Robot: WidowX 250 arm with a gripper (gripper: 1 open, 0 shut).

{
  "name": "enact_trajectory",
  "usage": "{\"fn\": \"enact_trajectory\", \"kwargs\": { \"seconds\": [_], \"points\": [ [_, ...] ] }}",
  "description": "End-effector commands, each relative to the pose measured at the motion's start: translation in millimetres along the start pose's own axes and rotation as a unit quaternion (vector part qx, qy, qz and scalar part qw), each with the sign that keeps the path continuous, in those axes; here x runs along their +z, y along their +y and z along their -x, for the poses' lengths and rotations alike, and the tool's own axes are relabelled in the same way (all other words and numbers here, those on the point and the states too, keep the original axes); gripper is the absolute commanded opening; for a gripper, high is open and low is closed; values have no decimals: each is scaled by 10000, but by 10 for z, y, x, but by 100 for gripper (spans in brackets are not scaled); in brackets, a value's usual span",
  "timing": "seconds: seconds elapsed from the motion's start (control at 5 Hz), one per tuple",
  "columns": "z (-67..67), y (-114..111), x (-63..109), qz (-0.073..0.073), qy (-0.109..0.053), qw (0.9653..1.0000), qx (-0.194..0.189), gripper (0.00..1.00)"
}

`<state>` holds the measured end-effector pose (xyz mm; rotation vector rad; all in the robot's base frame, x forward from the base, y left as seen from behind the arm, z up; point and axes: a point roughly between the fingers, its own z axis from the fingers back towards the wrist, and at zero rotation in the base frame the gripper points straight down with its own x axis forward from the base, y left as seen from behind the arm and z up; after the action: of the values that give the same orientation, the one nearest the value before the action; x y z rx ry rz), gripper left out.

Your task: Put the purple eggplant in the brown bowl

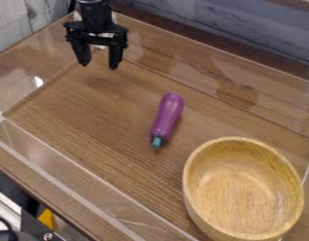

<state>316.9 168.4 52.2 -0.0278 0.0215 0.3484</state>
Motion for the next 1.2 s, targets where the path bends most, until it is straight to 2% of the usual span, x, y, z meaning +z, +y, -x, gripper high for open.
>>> {"fn": "enact_trajectory", "kwargs": {
  "seconds": [0.0,1.0],
  "points": [
    [12,-71,126,-8,-137,9999,-42,100],
    [225,-329,118,113,132,9997,-148,100]
  ]
}}
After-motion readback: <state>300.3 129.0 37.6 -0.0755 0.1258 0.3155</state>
